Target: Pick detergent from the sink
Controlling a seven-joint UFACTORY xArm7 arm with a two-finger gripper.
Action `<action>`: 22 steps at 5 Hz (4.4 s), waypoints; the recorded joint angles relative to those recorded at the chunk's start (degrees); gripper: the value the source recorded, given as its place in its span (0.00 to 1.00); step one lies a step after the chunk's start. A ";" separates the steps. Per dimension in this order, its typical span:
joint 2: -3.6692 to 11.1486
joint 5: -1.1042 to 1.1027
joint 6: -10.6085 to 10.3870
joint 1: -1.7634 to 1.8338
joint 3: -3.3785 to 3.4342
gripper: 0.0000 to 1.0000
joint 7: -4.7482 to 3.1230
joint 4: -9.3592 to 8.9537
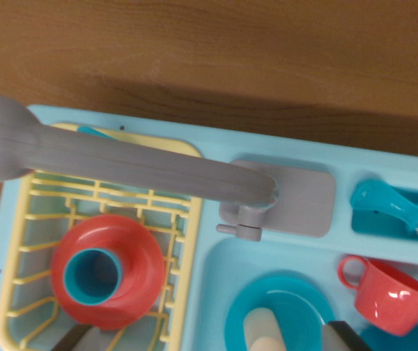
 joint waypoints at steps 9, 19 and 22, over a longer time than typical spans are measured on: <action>1.51 1.30 -13.26 -0.69 -1.78 0.00 -9.33 -12.35; 2.91 2.51 -25.55 -1.33 -3.43 0.00 -17.98 -23.79; 3.35 2.88 -29.36 -1.53 -3.94 0.00 -20.66 -27.34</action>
